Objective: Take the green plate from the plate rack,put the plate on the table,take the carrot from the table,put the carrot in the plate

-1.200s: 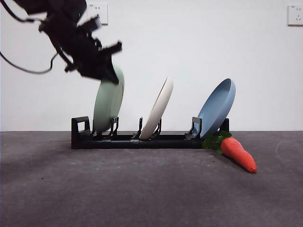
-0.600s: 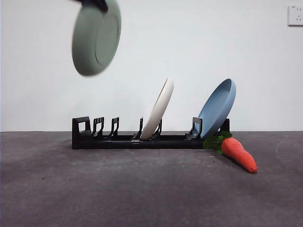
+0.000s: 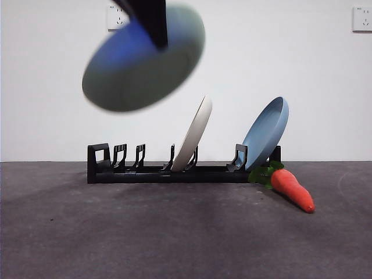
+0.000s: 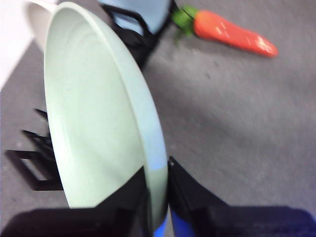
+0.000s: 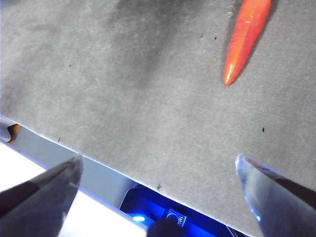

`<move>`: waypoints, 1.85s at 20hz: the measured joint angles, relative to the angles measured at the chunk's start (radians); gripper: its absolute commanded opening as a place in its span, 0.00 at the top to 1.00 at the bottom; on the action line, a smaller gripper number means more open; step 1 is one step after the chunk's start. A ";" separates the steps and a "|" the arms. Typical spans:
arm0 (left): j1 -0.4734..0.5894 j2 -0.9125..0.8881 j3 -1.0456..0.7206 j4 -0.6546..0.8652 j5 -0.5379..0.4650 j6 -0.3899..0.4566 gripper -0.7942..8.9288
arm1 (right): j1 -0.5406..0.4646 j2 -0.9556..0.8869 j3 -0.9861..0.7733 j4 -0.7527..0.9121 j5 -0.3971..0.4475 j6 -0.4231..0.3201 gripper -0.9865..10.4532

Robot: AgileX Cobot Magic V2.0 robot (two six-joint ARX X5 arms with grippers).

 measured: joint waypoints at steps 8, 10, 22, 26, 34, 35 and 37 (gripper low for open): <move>-0.081 0.183 -0.264 0.288 -0.140 0.149 0.92 | 0.000 0.000 0.000 0.000 0.000 0.000 0.39; -0.095 0.251 -0.264 0.347 -0.172 0.177 0.92 | 0.000 0.000 0.000 0.000 0.000 0.000 0.39; -0.159 0.386 -0.263 0.422 -0.225 0.171 0.50 | 0.000 0.000 0.000 0.000 0.000 0.000 0.39; -0.159 0.386 -0.263 0.420 -0.227 0.161 0.50 | 0.000 0.000 0.000 0.000 0.000 0.000 0.39; -0.164 0.182 -0.242 0.248 -0.217 0.035 0.49 | 0.000 0.007 0.000 0.021 0.000 0.000 0.39; -0.169 0.138 -0.220 0.202 -0.195 -0.005 0.49 | 0.000 0.016 0.000 0.047 0.000 0.000 0.39; -0.177 0.032 -0.173 0.140 -0.128 -0.093 0.49 | 0.000 0.051 0.000 0.110 0.000 0.006 0.39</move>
